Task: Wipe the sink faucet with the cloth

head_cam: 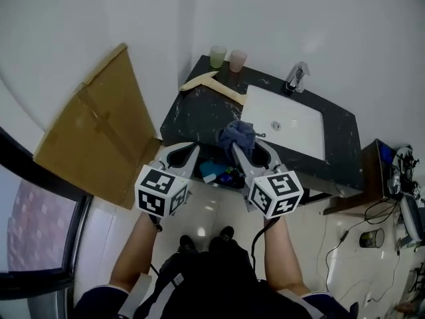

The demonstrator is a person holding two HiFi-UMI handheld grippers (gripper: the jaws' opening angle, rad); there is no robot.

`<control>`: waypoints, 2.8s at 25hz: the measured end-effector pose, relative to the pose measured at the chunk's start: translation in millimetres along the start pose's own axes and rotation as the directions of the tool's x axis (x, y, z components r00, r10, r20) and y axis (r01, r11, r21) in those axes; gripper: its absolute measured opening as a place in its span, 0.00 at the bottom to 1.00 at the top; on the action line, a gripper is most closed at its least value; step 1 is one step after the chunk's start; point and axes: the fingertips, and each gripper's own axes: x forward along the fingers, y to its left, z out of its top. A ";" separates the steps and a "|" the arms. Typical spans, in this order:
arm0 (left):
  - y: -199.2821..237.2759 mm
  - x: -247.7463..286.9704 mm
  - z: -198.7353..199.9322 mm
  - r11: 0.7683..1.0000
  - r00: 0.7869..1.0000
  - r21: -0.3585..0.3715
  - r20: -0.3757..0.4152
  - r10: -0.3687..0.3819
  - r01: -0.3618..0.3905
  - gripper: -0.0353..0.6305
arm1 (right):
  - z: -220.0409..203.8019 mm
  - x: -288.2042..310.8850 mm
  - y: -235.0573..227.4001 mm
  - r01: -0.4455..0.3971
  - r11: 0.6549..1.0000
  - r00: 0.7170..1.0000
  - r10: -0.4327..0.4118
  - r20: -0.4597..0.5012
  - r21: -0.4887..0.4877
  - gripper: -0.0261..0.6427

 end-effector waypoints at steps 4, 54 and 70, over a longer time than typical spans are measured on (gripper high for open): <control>-39.7 50.9 11.9 0.994 0.994 0.033 -0.018 -0.105 0.105 0.06 | 1.5 -28.4 -57.3 0.106 0.994 0.994 -0.106 0.013 0.025 0.24; -107.1 383.5 74.8 0.866 0.869 0.079 -0.091 -0.487 0.494 0.06 | 6.8 -1.4 -368.0 0.503 0.857 0.864 -0.502 -0.038 0.110 0.24; -111.6 473.7 65.9 0.958 0.954 0.057 -0.128 -0.271 0.279 0.12 | -11.4 24.6 -472.2 0.335 0.934 0.942 -0.333 -0.042 0.126 0.24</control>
